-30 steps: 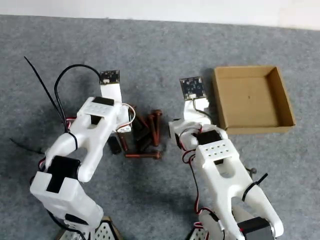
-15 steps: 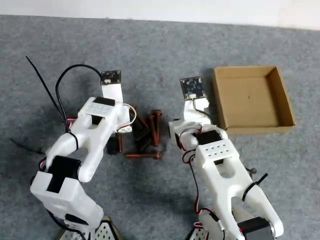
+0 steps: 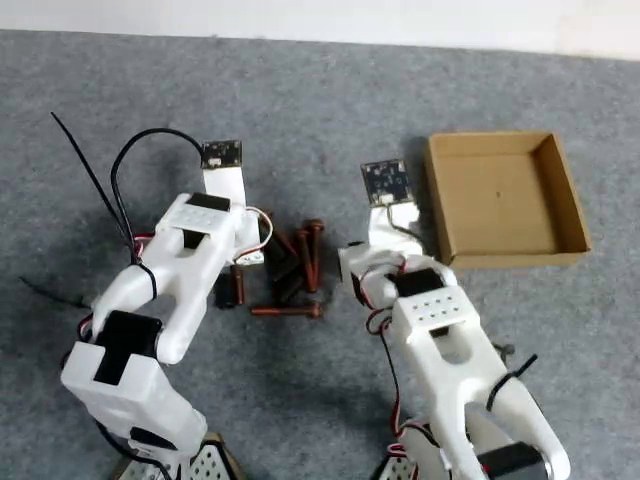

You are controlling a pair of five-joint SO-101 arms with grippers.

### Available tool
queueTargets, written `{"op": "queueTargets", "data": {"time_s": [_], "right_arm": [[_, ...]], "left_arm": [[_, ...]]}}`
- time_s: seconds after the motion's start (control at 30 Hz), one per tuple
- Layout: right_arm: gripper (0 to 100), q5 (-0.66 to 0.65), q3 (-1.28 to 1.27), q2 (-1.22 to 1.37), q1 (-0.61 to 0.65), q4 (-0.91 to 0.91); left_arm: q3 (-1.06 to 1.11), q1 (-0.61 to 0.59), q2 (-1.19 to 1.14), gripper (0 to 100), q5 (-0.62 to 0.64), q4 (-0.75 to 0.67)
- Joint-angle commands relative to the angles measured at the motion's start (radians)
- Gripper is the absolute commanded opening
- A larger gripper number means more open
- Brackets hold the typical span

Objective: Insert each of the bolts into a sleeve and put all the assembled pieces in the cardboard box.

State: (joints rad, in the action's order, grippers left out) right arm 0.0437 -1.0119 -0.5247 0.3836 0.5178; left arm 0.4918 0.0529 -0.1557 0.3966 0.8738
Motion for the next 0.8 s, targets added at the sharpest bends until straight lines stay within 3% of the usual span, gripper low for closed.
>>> {"op": "queueTargets", "data": {"time_s": [0.0,0.3,0.5,0.77], "right_arm": [[0.3,-0.003,-0.065,-0.114,-0.002,-0.113],[0.3,-0.003,-0.188,-0.358,-0.002,-0.157],[0.3,-0.003,-0.240,-0.444,0.058,-0.168],[0.3,-0.003,-0.470,-0.515,0.197,-0.490]], "left_arm": [[-0.002,-0.012,0.091,0,-0.002,0.002],[0.282,-0.082,0.456,0,-0.005,-0.201],[0.499,-0.065,0.768,0,-0.118,-0.310],[0.785,-0.064,1.228,0,-0.117,-0.411]]}}
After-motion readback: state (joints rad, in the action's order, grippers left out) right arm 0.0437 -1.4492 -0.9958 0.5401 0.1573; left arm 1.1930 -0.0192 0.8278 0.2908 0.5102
